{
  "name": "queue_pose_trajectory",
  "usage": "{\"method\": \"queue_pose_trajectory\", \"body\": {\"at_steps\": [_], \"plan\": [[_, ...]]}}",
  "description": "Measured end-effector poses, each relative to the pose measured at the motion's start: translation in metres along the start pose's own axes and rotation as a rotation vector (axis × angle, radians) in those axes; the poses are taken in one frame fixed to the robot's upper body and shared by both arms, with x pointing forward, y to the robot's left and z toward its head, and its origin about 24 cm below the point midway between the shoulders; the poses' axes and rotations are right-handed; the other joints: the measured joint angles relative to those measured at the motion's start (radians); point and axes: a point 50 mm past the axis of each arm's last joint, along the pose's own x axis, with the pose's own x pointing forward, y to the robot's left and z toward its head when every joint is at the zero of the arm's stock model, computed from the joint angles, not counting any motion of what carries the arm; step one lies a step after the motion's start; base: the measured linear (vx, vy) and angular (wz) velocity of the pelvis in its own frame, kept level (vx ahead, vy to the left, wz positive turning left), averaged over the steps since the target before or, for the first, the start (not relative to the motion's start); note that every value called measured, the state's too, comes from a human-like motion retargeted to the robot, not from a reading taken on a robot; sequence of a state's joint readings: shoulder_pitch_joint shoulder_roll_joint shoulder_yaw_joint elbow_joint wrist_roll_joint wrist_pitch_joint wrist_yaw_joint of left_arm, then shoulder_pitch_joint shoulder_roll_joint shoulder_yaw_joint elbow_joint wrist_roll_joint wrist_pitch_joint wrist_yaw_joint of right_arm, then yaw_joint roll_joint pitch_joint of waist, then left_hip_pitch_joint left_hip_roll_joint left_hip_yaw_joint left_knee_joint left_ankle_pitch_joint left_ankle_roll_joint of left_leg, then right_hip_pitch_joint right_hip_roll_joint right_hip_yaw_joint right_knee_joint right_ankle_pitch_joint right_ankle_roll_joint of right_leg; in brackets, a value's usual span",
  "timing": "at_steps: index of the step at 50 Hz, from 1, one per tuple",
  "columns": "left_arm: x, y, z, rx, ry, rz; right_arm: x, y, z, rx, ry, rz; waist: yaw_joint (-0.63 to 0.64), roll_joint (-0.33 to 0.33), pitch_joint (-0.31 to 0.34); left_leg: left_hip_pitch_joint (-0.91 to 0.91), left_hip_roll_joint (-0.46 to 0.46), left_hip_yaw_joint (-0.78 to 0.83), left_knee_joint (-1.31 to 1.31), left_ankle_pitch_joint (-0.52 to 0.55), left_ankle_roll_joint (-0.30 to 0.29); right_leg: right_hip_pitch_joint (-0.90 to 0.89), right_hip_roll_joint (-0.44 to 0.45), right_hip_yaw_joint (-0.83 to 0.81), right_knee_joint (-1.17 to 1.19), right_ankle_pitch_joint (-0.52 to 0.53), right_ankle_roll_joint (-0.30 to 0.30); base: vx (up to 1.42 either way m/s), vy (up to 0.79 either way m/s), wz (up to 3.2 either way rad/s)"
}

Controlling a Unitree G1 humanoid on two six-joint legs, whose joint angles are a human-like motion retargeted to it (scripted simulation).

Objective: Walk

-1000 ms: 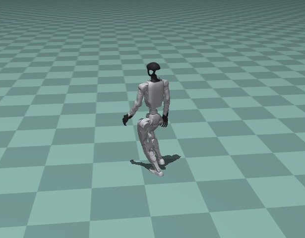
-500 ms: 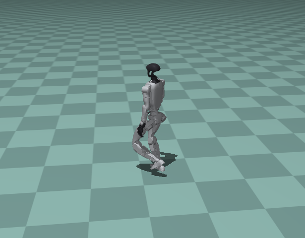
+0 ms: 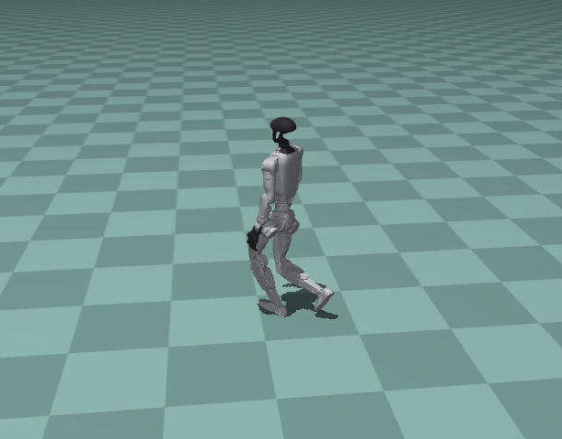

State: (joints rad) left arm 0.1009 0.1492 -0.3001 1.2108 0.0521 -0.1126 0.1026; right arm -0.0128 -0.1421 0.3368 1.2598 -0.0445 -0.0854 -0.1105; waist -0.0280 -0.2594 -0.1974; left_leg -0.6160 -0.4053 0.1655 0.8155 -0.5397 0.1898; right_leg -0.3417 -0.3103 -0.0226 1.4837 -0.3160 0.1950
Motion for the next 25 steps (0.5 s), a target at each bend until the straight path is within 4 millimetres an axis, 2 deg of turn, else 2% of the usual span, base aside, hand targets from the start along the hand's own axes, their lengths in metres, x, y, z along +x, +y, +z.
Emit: {"method": "queue_pose_trajectory", "body": {"at_steps": [3,7,10,14,18,20,22,25], "plan": [[0.006,0.017,0.029,0.007,-0.082,0.054,-0.005,0.009,-0.023,0.006,0.081,0.038,-0.034,-0.004,0.004,0.091,-0.03,-0.029,-0.052,-0.028,0.017,-0.12,-0.058,0.031,0.149,0.026,-0.043,0.01,0.07,0.27],[0.01,0.038,0.069,-0.029,-0.192,0.133,-0.012,0.013,-0.046,0.021,0.151,0.042,-0.06,0.034,0.019,0.23,-0.016,-0.079,-0.127,-0.074,0.01,-0.28,-0.072,0.034,0.18,-0.1,-0.122,0.0,0.02,0.03],[0.009,0.05,0.096,-0.074,-0.273,0.184,-0.016,0.013,-0.058,0.038,0.186,0.032,-0.065,0.072,0.034,0.322,0.015,-0.109,-0.171,-0.107,-0.003,-0.377,-0.033,0.004,0.069,-0.187,-0.145,0.0,0.0,0.0],[0.006,0.059,0.121,-0.105,-0.368,0.222,-0.019,0.012,-0.066,0.058,0.214,0.011,-0.05,0.123,0.045,0.406,0.074,-0.135,-0.201,-0.146,-0.02,-0.449,0.072,-0.044,-0.213,-0.226,-0.111,0.0,0.0,0.0],[0.003,0.061,0.132,-0.09,-0.427,0.227,-0.02,0.011,-0.07,0.069,0.227,-0.005,-0.011,0.185,0.022,0.426,0.161,-0.143,-0.17,-0.194,-0.038,-0.471,0.224,-0.071,-0.55,-0.216,-0.064,0.01,-0.05,-0.22],[0.002,0.058,0.131,-0.078,-0.434,0.22,-0.022,0.015,-0.075,0.068,0.241,0.001,0.001,0.188,0.024,0.424,0.172,-0.141,-0.091,-0.222,-0.045,-0.487,0.25,-0.064,-0.563,-0.22,-0.059,-0.03,-0.02,-0.04],[0.004,0.053,0.122,-0.061,-0.406,0.201,-0.021,0.013,-0.072,0.071,0.234,-0.003,0.015,0.213,0.009,0.437,0.202,-0.165,-0.057,-0.23,-0.058,-0.453,0.294,-0.081,-0.612,-0.183,-0.071,0.01,-0.03,-0.01],[0.007,0.038,0.091,-0.04,-0.305,0.152,-0.02,0.011,-0.069,0.071,0.223,-0.012,0.035,0.256,0.016,0.451,0.26,-0.187,0.113,-0.251,-0.093,-0.4,0.352,-0.11,-0.552,-0.155,-0.104,0.0,0.0,0.0]]}}
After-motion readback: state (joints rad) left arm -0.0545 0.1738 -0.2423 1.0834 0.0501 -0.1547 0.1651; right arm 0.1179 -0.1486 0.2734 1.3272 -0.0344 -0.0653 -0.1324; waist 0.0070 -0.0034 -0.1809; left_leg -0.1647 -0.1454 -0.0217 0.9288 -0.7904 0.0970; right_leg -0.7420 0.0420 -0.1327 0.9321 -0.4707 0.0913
